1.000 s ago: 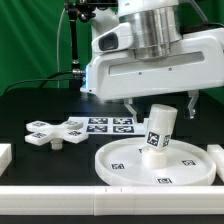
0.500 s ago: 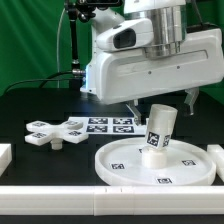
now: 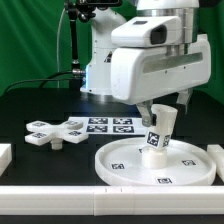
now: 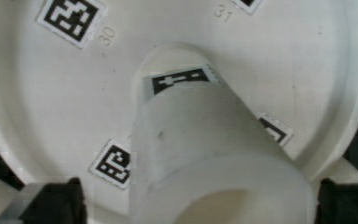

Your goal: Assemble round table

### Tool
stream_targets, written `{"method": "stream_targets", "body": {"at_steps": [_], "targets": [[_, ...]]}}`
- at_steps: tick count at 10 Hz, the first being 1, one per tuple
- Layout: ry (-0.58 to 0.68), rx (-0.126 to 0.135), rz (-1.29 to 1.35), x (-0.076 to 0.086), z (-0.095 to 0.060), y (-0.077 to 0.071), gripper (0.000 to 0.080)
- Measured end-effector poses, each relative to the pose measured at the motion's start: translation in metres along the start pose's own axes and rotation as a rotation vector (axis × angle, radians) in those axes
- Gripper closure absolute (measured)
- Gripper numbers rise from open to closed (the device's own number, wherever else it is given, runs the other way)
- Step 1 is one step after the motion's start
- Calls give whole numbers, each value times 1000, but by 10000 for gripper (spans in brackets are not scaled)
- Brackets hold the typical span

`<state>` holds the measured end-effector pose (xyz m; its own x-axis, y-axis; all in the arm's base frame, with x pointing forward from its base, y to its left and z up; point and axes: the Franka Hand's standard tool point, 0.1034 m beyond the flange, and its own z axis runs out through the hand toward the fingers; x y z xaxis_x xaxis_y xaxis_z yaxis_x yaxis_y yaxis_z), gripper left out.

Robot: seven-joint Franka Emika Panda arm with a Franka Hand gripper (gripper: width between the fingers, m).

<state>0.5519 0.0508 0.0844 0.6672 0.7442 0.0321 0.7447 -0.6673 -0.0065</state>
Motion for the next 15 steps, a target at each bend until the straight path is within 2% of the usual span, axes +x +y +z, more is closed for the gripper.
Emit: {"method": "stream_targets", "body": {"at_steps": [3,4,9,11,15], "targets": [[-1,1,-78,-4,1,3,197],[-1,1,-79,-3,1,3,373],[-1,1,-52,-4,1,3,393],[14,16,152,-6,1,5,393],[66,-5,599,-4,1,9,392]]}}
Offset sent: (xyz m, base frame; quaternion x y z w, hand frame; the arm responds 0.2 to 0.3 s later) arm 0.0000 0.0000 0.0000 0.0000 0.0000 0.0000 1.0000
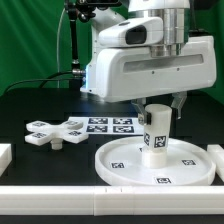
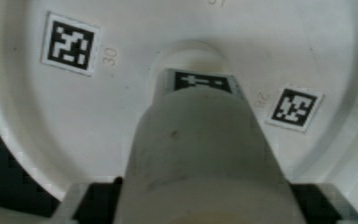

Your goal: Assemble round table

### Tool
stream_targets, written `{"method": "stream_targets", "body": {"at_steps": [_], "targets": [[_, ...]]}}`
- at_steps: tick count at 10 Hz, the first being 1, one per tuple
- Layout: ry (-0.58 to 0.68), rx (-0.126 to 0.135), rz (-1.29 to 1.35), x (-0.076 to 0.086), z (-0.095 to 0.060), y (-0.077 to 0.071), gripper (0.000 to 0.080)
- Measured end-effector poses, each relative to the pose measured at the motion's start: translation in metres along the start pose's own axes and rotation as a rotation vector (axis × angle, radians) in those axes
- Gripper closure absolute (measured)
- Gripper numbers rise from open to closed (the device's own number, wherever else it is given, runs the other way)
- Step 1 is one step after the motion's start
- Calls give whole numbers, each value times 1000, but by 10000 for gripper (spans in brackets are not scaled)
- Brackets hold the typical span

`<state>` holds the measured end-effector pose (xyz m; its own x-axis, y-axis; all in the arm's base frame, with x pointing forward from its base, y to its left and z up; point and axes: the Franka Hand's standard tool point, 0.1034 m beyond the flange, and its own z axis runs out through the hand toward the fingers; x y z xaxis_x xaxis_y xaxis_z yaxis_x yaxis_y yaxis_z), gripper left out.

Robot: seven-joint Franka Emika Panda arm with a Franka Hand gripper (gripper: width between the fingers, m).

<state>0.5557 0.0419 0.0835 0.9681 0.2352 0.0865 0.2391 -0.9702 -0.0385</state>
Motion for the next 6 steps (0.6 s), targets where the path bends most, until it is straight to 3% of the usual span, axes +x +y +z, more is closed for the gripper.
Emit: {"method": "stream_targets", "body": {"at_steps": [2,6], "targets": [[28,-8,238,-3,0,4,392],[37,7,590,-5,0,10,392]]}}
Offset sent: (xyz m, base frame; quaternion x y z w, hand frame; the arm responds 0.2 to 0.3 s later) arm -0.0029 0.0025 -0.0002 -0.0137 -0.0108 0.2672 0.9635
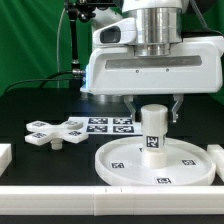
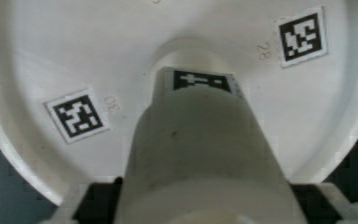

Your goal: Assemble round table

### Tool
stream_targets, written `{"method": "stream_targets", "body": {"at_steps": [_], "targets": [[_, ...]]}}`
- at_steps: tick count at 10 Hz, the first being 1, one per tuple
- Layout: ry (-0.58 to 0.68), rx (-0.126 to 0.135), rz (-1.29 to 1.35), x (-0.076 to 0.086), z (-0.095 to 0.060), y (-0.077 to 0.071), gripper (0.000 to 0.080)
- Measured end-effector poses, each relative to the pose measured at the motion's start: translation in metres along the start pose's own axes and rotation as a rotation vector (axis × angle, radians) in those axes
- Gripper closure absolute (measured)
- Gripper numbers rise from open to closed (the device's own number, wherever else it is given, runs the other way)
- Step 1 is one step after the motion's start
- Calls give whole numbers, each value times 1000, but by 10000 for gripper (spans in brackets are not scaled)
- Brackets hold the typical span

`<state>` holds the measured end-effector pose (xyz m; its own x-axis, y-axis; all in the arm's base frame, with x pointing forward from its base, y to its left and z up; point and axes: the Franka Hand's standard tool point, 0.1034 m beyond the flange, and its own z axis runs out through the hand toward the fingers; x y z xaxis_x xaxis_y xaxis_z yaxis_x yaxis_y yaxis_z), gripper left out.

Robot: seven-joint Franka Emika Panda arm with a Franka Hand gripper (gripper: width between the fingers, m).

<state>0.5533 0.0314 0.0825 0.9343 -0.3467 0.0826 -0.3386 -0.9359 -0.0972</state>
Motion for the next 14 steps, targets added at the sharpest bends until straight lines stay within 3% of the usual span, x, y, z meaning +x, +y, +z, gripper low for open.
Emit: {"method": "stream_targets", "body": {"at_steps": [4,8,9,12,14], "targets": [[-6,13,209,0,1,1,390],[-23,26,719,-4,2,-2,390],[-17,43,856,-3,3,-3,390],[-44,30,1147,-5,3,-3,390],[-53,41,1237,-4,4,-4,390]]}}
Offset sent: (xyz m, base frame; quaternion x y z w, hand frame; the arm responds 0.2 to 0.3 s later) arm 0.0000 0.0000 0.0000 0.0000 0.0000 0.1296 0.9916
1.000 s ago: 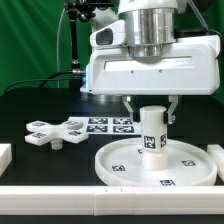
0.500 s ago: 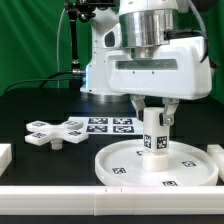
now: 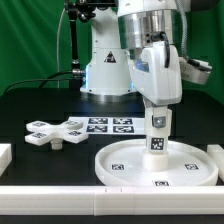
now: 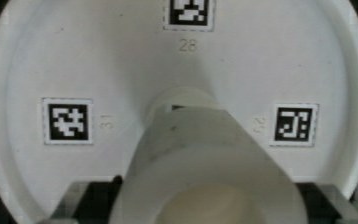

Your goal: Assemble round table

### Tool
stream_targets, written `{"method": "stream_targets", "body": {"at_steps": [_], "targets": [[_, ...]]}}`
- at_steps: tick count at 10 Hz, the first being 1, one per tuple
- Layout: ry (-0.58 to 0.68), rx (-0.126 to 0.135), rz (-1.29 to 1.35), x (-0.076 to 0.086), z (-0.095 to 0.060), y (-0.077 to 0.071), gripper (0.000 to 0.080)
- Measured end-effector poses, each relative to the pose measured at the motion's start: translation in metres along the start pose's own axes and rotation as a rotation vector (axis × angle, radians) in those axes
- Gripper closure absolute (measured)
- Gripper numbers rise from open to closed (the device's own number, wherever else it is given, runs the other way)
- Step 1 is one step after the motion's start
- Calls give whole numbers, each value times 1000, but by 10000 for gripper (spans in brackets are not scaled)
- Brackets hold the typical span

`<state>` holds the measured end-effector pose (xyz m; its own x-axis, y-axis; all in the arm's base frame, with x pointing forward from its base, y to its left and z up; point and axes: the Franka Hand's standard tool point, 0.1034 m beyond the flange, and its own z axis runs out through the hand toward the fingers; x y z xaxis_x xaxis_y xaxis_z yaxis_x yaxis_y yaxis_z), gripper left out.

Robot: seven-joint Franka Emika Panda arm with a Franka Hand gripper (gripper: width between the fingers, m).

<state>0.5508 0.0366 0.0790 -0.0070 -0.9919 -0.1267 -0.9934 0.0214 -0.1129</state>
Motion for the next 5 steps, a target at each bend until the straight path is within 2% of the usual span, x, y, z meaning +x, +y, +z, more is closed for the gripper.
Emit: {"method": "stream_targets", "body": {"at_steps": [1,2,3,4,5], "targets": [[-6,1,16,-1,0,0,390],[-6,1,-14,-2,0,0,312],[-9,-8,-70,-2,1,1,186],[-18,-23,-130,-4,0,1,186],[-19,-20,-203,-5,-1,-1,157]]}}
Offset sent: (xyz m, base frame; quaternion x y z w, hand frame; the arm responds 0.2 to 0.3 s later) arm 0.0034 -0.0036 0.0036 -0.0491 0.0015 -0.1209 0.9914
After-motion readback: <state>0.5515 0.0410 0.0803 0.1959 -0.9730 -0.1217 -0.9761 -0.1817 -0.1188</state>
